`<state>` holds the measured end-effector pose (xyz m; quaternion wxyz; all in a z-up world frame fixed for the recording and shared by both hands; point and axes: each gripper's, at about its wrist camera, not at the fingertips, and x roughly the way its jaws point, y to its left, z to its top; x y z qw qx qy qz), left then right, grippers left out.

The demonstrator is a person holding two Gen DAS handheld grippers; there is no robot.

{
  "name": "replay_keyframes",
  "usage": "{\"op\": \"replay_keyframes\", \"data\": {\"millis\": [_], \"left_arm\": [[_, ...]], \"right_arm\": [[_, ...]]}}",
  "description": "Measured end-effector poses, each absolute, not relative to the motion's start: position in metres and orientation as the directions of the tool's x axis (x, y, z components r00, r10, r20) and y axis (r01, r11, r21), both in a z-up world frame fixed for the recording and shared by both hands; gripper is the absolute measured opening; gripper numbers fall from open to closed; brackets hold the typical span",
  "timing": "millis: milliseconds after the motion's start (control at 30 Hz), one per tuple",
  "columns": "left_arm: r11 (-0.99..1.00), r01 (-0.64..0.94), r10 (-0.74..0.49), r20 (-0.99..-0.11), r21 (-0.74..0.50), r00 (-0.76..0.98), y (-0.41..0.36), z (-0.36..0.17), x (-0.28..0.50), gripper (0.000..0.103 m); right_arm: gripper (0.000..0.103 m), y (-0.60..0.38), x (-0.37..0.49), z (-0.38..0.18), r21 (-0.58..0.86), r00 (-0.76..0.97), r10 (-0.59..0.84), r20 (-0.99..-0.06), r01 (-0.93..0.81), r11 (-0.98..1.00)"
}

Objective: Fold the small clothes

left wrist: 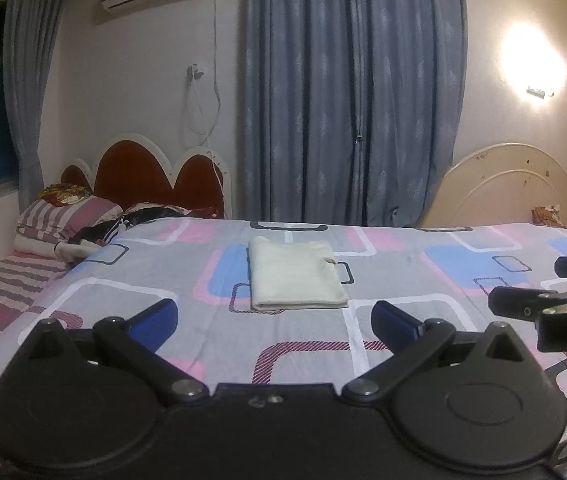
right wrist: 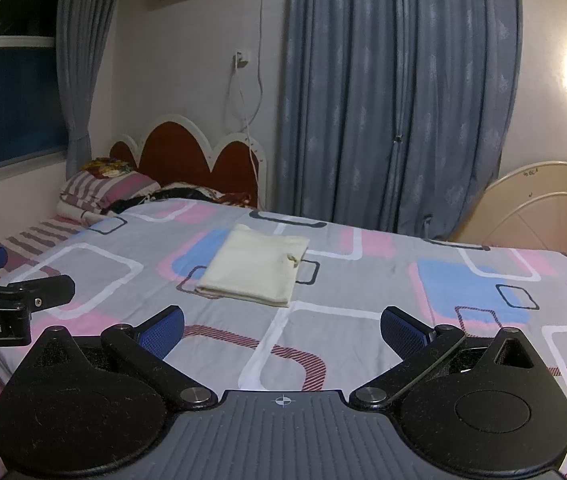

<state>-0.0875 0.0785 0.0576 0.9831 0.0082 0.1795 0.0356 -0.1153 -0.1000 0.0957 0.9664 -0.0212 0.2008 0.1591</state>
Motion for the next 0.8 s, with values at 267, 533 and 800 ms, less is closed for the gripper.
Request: {"op": "replay_keyframes", "data": {"millis": [267, 533, 800], "left_arm": [[0.998, -0.063, 0.067, -0.354, 0.024, 0.933, 0.0794, 0.0572, -0.0859, 0.103], [0.998, -0.062, 0.069, -0.353, 0.031, 0.933, 0.0802, 0.0564, -0.0855, 0.103], [0.997, -0.065, 0.071, -0.350, 0.030, 0.934, 0.0796, 0.0558, -0.0853, 0.103]], "right_arm": [[0.103, -0.1026, -0.1142, 0.0966, 0.023, 0.866, 0.304, -0.398, -0.322, 0.947], [0.103, -0.1042, -0.1140, 0.0975, 0.023, 0.864, 0.307, -0.399, -0.326, 0.945], [0.103, -0.1051, -0.1156, 0.0976, 0.025, 0.860, 0.320, -0.398, -0.338, 0.941]]}}
